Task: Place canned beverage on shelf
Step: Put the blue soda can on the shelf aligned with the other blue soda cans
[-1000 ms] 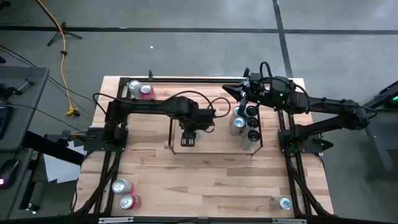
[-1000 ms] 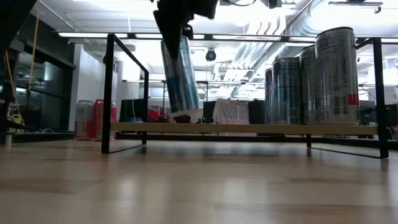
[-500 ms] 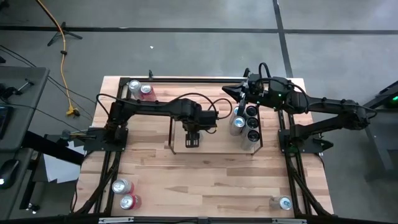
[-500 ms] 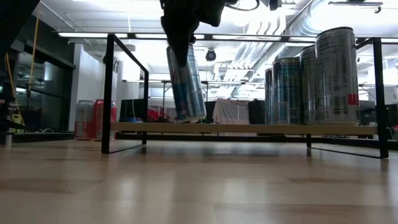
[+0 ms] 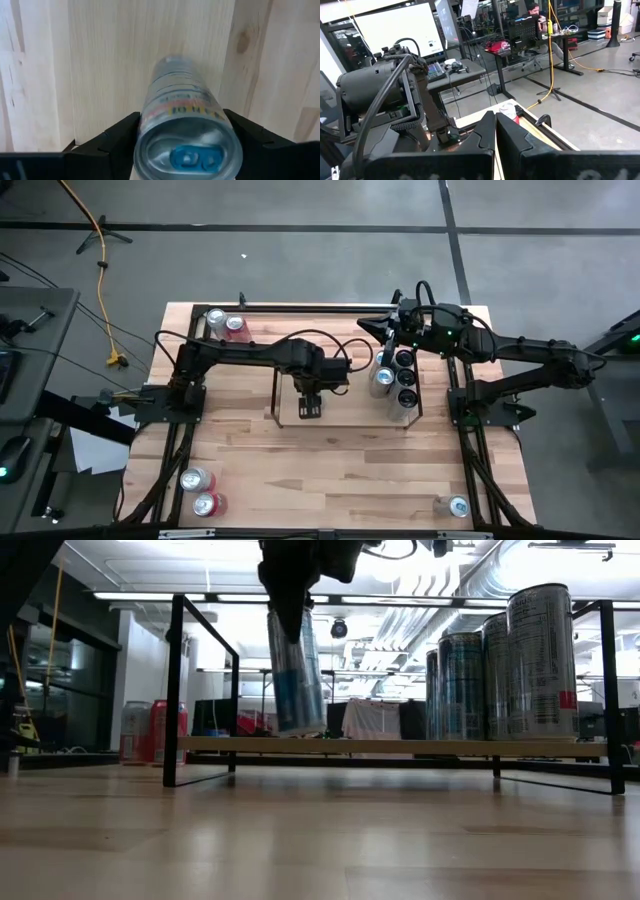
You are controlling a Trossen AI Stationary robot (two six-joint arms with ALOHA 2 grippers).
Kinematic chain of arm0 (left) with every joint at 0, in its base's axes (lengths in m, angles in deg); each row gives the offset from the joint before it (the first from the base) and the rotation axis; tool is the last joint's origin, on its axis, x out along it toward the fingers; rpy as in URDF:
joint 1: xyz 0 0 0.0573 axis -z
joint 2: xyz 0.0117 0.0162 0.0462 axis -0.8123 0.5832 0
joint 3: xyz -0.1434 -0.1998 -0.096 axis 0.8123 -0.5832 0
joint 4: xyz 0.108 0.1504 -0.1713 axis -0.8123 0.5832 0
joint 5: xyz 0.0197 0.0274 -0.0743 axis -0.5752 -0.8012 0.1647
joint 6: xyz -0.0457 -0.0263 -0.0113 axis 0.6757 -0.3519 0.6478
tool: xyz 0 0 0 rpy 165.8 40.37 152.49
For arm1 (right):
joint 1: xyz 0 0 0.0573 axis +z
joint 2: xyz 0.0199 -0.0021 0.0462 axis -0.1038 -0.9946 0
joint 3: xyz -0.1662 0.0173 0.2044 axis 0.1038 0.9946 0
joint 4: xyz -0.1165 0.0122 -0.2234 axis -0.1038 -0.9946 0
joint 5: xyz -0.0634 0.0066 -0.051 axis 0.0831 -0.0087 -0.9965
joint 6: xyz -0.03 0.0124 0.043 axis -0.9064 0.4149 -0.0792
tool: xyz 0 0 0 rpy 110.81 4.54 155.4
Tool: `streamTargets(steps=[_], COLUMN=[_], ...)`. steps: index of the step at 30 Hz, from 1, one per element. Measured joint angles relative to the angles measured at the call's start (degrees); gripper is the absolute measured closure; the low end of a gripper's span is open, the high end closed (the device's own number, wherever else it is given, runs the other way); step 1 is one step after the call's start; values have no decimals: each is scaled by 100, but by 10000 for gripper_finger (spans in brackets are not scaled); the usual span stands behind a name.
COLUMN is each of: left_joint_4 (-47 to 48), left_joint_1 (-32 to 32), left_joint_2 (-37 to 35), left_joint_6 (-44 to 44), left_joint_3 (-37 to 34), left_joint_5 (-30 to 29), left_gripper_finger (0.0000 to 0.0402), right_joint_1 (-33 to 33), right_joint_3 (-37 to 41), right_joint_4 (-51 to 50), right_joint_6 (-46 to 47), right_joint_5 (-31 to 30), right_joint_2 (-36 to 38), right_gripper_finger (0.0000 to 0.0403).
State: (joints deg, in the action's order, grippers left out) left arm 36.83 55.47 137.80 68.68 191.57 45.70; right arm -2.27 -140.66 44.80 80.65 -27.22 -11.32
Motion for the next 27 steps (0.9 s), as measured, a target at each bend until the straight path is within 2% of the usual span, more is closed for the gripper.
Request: streamTargets(steps=[6, 11, 19, 27], left_joint_4=[2, 108, 205, 141], left_joint_1=[0, 0, 84, 445], left_joint_2=[-9, -70, -957, -1808], left_joint_6=[-2, 38, 126, 486], left_joint_3=[0, 56, 330, 332], left_joint_5=[2, 4, -17, -851], left_gripper_finger=[136, 122, 123, 123], right_joint_1=[0, 0, 0, 0], right_joint_3=[0, 0, 0, -2], right_joint_4=[0, 2, 4, -4], right_joint_6=[0, 0, -151, -157], right_joint_5=[-2, -2, -2, -2], right_joint_2=[-2, -2, -4, -4], right_gripper_finger=[402, 402, 402, 402])
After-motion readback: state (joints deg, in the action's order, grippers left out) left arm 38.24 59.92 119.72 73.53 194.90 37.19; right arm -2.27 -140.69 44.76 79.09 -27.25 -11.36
